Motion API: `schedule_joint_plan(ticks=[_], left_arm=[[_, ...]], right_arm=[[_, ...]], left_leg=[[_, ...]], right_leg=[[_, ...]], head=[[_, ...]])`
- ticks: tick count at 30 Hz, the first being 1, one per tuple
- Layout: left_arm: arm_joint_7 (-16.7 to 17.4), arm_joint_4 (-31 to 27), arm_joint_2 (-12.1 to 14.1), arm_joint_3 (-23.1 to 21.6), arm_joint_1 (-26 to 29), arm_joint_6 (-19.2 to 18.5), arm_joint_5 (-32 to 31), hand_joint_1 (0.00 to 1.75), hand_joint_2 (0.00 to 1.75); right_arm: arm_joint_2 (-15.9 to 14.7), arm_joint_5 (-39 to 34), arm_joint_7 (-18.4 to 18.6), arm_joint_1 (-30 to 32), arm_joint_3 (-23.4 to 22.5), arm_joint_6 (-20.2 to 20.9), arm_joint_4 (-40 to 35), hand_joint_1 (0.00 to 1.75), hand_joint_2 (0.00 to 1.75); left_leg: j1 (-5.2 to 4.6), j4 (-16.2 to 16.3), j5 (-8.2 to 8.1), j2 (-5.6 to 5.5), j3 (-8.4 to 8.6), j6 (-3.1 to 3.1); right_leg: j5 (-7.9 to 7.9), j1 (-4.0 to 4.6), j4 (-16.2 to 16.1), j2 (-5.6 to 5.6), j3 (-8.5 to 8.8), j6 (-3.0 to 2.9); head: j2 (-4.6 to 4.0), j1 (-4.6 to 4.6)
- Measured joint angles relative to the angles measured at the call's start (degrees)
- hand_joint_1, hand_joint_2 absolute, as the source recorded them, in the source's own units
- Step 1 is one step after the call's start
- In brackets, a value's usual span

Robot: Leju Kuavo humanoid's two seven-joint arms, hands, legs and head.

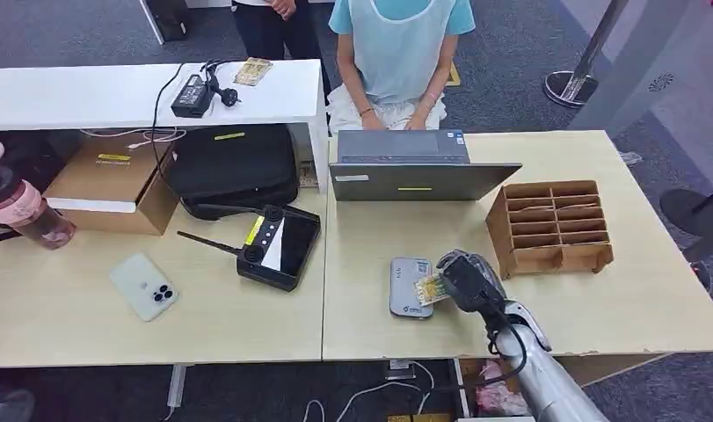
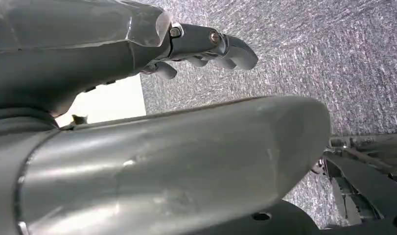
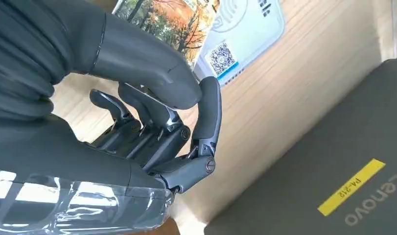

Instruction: Pass the card to the sensor for recognition and then transmit it.

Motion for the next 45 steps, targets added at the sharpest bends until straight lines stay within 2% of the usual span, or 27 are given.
schedule_joint_plan(ticks=[14, 32, 37, 45], left_arm=[[-0.13, 0.0, 0.02, -0.04, 0.0, -0.02, -0.39, 0.0, 0.0], [-0.33, 0.0, 0.26, -0.48, -0.01, -0.24, -0.63, 0.0, 0.0], [-0.46, 0.0, 0.26, -0.5, 0.0, -0.24, -0.66, 0.0, 0.0], [-0.61, 0.0, 0.26, -0.5, 0.0, -0.35, -0.63, 0.0, 0.0]], right_arm=[[1.55, 1.42, 0.0, -0.54, 0.02, -0.5, 3.19, 1.75, 1.75], [1.73, 1.2, -1.25, -1.24, 0.02, -0.81, 4.77, 1.75, 1.75], [1.66, 0.52, -1.86, -1.0, -0.24, -0.83, 1.72, 1.75, 1.75], [0.7, -1.12, -1.6, -0.16, -1.84, -0.09, -7.24, 1.75, 1.75]], left_leg=[[0.0, 0.0, 0.0, 0.0, 0.0, 0.0], [0.0, 0.0, 0.0, 0.0, 0.01, 0.0], [0.0, 0.0, 0.0, 0.02, 0.03, 0.0], [0.0, 0.0, 0.0, 0.03, 0.04, 0.0]], right_leg=[[0.0, 0.0, 0.0, 0.0, 0.0, 0.0], [0.0, 0.0, 0.0, 0.0, 0.0, 0.0], [0.0, 0.0, 0.0, 0.03, -0.01, 0.0], [0.0, 0.0, 0.0, 0.03, -0.01, 0.0]], head=[[0.0, 0.0], [0.0, -0.02], [0.0, 0.0], [0.0, 0.0]])
